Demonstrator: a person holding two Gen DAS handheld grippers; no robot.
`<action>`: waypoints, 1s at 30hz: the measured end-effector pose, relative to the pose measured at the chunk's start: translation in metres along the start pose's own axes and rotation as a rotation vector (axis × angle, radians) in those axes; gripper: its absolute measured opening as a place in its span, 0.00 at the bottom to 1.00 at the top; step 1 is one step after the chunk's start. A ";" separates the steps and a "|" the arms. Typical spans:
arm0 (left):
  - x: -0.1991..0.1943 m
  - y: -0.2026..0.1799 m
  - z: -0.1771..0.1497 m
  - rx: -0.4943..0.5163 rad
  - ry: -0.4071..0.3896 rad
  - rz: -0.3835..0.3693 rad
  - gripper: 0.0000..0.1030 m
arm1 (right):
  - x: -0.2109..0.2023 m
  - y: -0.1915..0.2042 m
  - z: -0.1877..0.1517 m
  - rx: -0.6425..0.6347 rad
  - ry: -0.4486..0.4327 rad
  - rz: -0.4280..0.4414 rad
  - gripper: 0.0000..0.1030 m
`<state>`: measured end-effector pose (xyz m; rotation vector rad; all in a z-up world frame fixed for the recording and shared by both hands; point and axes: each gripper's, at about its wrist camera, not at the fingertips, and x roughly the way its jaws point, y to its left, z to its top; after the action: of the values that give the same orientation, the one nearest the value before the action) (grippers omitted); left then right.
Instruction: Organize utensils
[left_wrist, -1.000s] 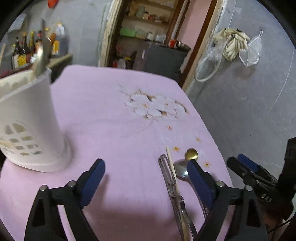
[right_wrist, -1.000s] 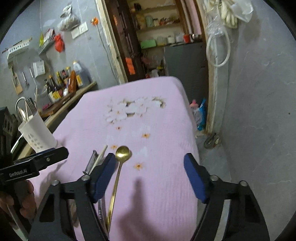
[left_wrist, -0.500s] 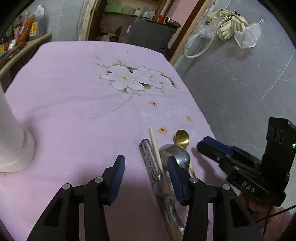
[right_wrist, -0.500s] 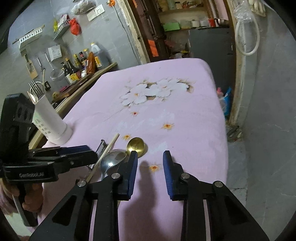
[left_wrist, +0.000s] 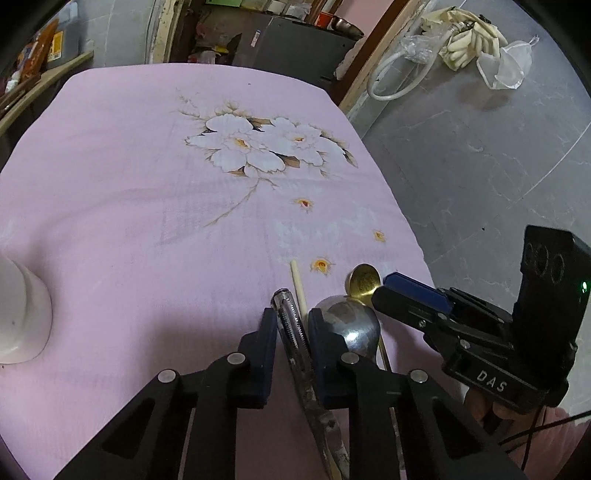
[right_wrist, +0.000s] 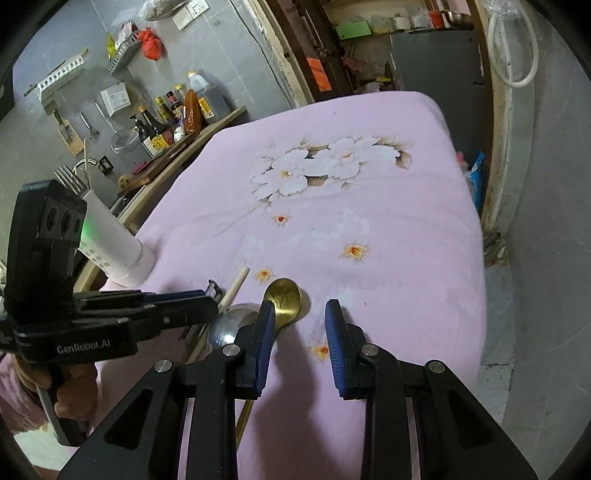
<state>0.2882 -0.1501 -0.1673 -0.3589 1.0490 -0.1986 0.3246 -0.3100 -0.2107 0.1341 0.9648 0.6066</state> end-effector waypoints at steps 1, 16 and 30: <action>0.000 0.002 0.000 -0.007 0.000 -0.007 0.15 | 0.002 0.000 0.002 -0.001 0.003 0.005 0.23; -0.028 0.011 0.000 -0.028 -0.014 -0.022 0.12 | 0.001 0.009 0.022 -0.101 0.097 0.053 0.02; -0.095 0.004 -0.012 0.001 -0.124 -0.049 0.08 | -0.095 0.048 0.004 -0.098 -0.133 -0.083 0.02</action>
<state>0.2312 -0.1178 -0.0971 -0.3920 0.9183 -0.2180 0.2675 -0.3206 -0.1215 0.0461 0.8062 0.5606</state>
